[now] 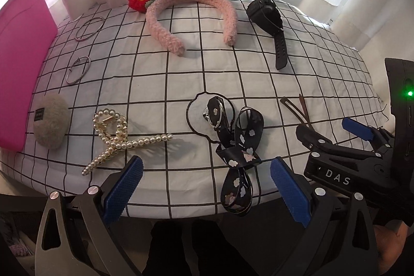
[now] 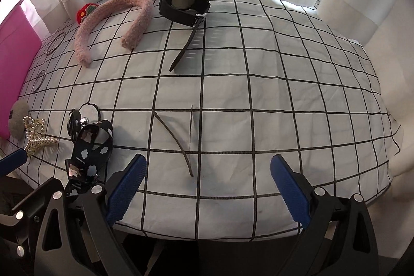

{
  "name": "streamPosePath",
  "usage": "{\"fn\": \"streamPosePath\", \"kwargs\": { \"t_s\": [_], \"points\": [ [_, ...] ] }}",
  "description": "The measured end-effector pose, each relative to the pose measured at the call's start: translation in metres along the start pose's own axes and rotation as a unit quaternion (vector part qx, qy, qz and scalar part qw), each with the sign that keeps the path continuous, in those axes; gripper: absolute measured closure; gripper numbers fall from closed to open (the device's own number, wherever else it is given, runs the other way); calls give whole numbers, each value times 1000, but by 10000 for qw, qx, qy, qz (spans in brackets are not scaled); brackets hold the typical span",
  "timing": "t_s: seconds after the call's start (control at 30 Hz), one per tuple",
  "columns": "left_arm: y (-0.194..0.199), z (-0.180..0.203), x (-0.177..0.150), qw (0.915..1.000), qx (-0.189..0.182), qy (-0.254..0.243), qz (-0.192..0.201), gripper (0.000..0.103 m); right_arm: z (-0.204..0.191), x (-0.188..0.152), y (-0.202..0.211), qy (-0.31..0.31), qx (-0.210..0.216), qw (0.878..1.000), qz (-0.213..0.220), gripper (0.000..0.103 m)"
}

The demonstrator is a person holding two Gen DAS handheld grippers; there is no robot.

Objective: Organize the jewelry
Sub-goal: 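Grasp the black cloud-print lanyard with the left tool while the right tool grasps the brown hairpins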

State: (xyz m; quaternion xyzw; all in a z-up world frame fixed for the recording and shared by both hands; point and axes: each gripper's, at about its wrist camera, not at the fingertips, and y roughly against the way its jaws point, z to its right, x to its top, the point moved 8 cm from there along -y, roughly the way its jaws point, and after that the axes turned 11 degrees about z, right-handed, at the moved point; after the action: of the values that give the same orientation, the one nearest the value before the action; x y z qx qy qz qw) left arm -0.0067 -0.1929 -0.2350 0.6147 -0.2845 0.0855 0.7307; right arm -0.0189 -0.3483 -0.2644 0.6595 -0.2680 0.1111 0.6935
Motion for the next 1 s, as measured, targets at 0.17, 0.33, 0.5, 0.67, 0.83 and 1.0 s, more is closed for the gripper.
{"fn": "streamPosePath", "kwargs": {
  "t_s": [0.17,0.33,0.5,0.67,0.83,1.0],
  "points": [
    [-10,10,-5,10000,-18,15,-14,6,0,4,-12,98,96,9999,41,10],
    [-18,19,-6,10000,4,-46,80,6,5,6,-21,219,70,9997,96,10],
    [-26,21,-11,9999,-20,-21,118,6,8,10,-22,392,150,9989,219,10],
    [-37,24,-24,9999,-34,-135,-22,6,10,13,-22,581,297,9973,324,10],
    [-43,26,-18,9998,32,-164,60,6,10,11,-22,641,368,9965,388,10],
    [-52,30,-9,9989,169,-381,197,6,10,11,-18,687,399,9961,377,23]
  ]
}}
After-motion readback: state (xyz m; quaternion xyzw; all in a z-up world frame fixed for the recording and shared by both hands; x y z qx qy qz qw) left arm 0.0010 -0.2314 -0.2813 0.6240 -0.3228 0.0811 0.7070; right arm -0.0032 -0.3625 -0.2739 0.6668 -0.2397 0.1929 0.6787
